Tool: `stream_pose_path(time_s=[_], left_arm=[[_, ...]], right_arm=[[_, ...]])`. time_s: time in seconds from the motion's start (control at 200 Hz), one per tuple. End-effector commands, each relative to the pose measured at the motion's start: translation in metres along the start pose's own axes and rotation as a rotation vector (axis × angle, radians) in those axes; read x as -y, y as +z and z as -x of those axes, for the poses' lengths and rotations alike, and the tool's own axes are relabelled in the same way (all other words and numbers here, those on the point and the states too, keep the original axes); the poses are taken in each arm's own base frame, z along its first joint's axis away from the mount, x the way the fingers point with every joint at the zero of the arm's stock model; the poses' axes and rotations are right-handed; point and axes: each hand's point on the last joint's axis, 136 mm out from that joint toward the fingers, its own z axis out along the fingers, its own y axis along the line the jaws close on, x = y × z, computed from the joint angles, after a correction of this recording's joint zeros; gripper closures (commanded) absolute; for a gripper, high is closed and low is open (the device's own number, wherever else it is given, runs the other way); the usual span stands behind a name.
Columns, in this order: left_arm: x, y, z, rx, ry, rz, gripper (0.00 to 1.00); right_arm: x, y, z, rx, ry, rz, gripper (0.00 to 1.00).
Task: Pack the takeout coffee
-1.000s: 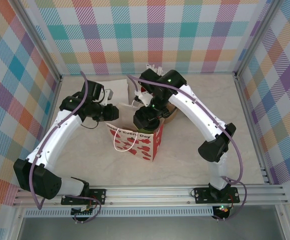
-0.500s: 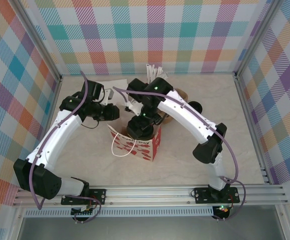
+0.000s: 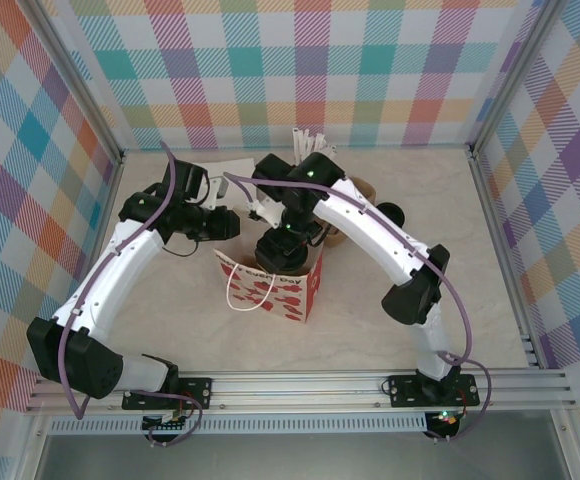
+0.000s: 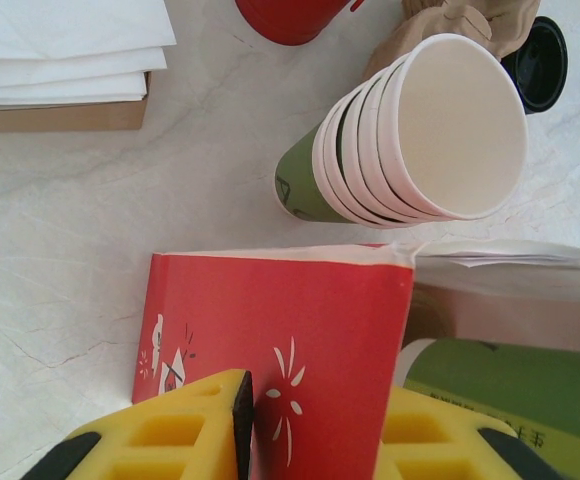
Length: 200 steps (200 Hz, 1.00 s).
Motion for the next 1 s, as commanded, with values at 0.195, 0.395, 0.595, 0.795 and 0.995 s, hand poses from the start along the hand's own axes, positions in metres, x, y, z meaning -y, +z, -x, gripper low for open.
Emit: stream_pose_path(time_s=[0.195, 0.395, 0.595, 0.795, 0.995], left_arm=[[0.007, -0.007, 0.01, 0.03, 0.028, -0.01, 0.76], [0.008, -0.003, 0.014, 0.026, 0.031, -0.015, 0.77], [0.012, 0.0, 0.018, 0.025, 0.031, -0.034, 0.77], [0.014, -0.006, 0.017, 0.028, 0.036, -0.037, 0.71], [0.015, -0.01, 0.008, 0.016, 0.037, -0.05, 0.61]], right_arm=[[0.006, 0.011, -0.024, -0.103, -0.056, -0.015, 0.13], [-0.011, 0.002, -0.048, -0.125, -0.032, 0.051, 0.14], [-0.018, 0.005, -0.054, -0.125, -0.065, 0.06, 0.14], [-0.011, 0.014, -0.038, -0.107, -0.136, 0.042, 0.14], [-0.004, 0.021, -0.03, -0.109, -0.171, 0.022, 0.14]])
